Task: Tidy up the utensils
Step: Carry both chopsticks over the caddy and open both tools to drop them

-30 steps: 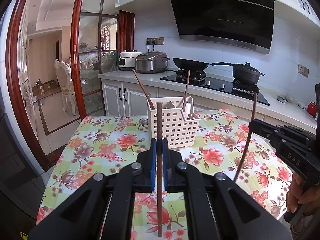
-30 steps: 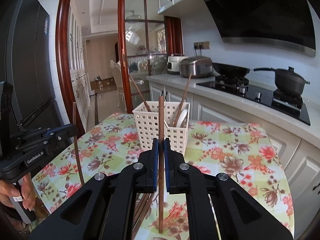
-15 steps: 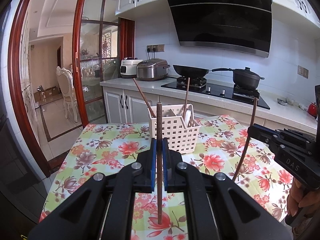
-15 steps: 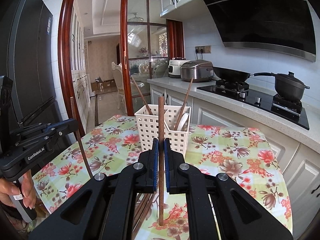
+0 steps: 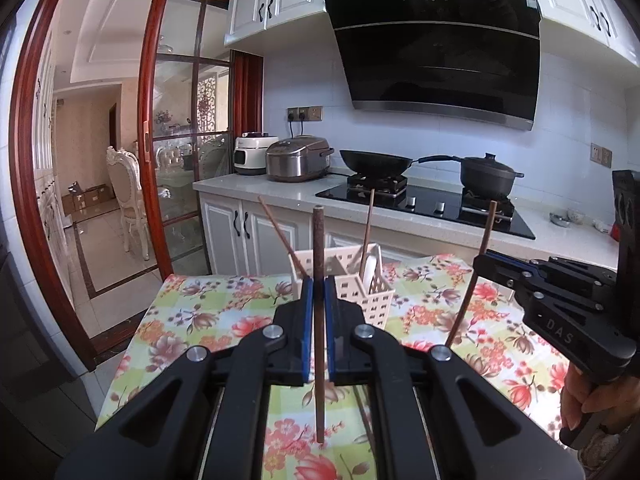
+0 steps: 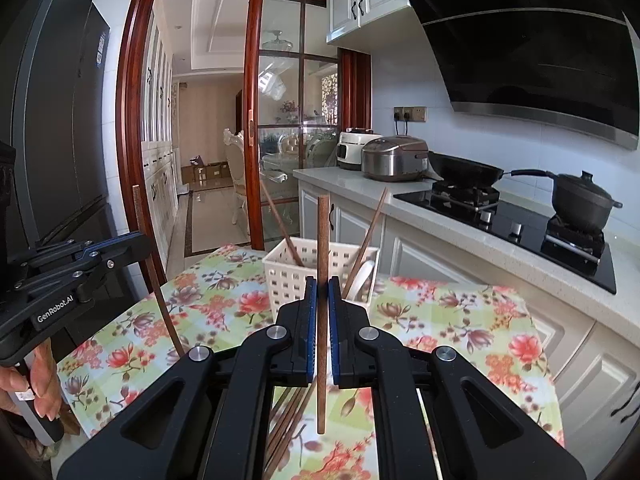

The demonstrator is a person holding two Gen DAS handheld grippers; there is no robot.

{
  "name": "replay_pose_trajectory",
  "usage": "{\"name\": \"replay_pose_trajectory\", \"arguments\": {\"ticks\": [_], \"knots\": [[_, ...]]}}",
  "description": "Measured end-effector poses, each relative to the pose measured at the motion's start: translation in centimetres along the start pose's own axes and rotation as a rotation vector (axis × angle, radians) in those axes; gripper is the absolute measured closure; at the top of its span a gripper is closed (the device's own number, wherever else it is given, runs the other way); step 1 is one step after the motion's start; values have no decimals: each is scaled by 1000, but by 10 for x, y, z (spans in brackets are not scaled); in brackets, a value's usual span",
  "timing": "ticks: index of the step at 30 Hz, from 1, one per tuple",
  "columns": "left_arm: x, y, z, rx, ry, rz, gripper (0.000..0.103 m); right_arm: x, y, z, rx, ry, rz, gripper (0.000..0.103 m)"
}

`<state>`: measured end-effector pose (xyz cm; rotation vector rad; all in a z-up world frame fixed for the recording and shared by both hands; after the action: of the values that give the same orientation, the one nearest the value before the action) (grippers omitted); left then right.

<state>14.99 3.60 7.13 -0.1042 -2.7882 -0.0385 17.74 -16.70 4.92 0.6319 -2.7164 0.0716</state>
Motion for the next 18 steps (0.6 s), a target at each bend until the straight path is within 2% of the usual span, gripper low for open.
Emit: {"name": "replay_pose_trajectory", "arguments": {"ticks": [5,18], "knots": [[-7,1,-32,-10,-12,16,97,-9,-17,-27,-33,-9,-4,97],[-50,6,-145,-3,-85,3,97,-52,-44,-109,-58,-50,22,97]]}}
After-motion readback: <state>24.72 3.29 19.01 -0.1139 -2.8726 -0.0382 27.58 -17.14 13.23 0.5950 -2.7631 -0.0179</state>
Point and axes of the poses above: each gripper's, at about its wrist camera, not at the fingertips, and x roughly against the way its jaws point, y to its left, z to its underside, the point moved 1 cm from there along -x, roughly the way its jaws point, and after that the axes turned 5 degrees about -z, right-handed, at the moved point
